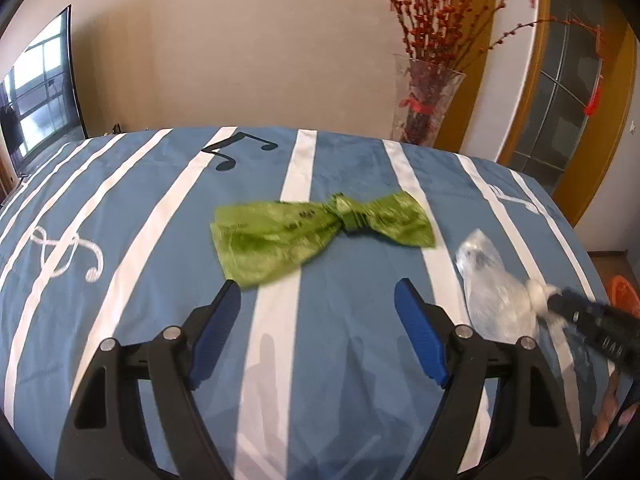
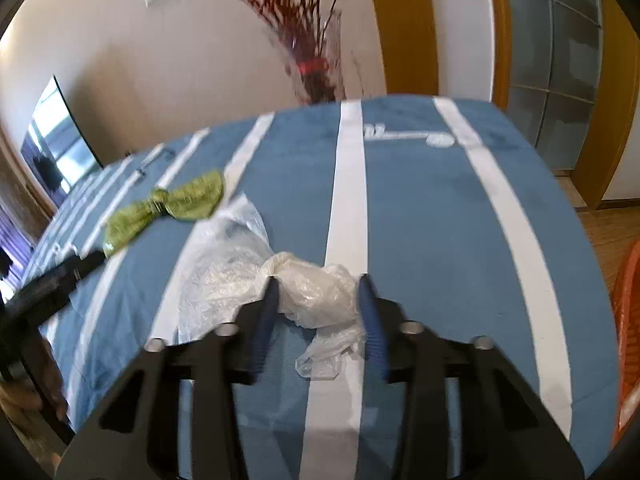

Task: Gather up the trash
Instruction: 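Move both open grippers back over the lime-green bag and clear plastic, then close the left gripper on the lime-green bag while the right gripper grasps the clear plastic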

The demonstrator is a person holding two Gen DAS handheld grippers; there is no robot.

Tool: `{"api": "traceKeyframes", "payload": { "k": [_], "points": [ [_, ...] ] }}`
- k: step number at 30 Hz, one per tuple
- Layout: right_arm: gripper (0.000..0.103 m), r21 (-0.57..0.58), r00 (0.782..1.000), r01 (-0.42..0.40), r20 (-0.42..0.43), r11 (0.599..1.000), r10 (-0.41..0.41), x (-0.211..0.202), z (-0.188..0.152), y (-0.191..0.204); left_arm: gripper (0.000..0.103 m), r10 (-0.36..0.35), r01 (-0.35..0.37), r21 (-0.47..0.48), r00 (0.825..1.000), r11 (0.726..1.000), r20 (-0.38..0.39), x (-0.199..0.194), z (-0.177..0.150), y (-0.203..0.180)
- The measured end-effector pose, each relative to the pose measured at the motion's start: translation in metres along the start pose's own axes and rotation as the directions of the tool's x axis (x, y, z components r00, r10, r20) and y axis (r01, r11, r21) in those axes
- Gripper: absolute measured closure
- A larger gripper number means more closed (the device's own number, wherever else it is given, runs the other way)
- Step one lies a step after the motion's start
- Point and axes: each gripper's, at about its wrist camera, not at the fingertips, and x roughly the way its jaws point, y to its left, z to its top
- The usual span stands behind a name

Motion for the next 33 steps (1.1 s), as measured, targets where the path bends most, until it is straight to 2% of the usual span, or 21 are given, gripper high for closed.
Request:
{"api": "traceKeyframes", "payload": {
  "k": [2,6,12,17,22,23,24,27,31,33],
  "points": [
    [0.08,-0.036,1.0,0.018,0.011,0.999,-0.017,-0.003,-0.005,0.001,0.025,0.004,-0.004,-0.002,1.0,1.0,-0.01,0.009,0.008,0.003],
    [0.086,-0.023,1.0,0.009,0.03,1.0,-0.008,-0.018,-0.014,-0.009,0.025,0.008,-0.007,0.019,1.0,1.0,-0.026,0.023,0.021,0.002],
    [0.087,0.004,0.999,0.017,0.043,1.0,-0.017,-0.032,-0.019,-0.03,0.025,0.026,-0.022,0.077,0.998,0.997,-0.052,0.051,0.04,-0.006],
    [0.087,0.029,0.999,0.03,0.031,0.999,-0.031,-0.034,-0.023,-0.043,0.025,0.0,0.0,0.008,0.997,1.0,-0.082,0.071,0.049,-0.006],
    [0.087,0.031,0.999,0.033,0.026,0.999,-0.034,-0.037,-0.026,-0.046,0.026,0.041,-0.04,0.016,0.992,0.999,-0.117,0.094,0.054,-0.009],
    [0.087,0.033,0.999,0.033,0.025,0.999,-0.034,-0.038,-0.027,-0.047,0.031,0.036,-0.035,0.013,0.989,0.999,-0.14,0.099,0.054,-0.009],
    [0.087,0.036,0.999,0.033,0.023,0.999,-0.034,-0.038,-0.027,-0.048,0.031,0.035,-0.034,0.007,0.989,0.999,-0.145,0.1,0.054,-0.009],
    [0.087,0.046,0.999,0.029,0.022,0.998,-0.03,-0.038,-0.028,-0.051,0.04,0.035,-0.033,0.014,0.99,0.999,-0.139,0.1,0.055,-0.012],
    [0.087,0.054,0.999,0.027,0.024,0.998,-0.028,-0.042,-0.031,-0.051,0.078,0.023,-0.016,0.056,0.991,0.998,-0.131,0.097,0.054,-0.024],
    [0.087,0.058,0.999,0.03,0.029,0.998,-0.032,-0.048,-0.033,-0.054,0.082,0.039,-0.03,0.069,0.991,0.997,-0.128,0.095,0.053,-0.03]
  ]
}}
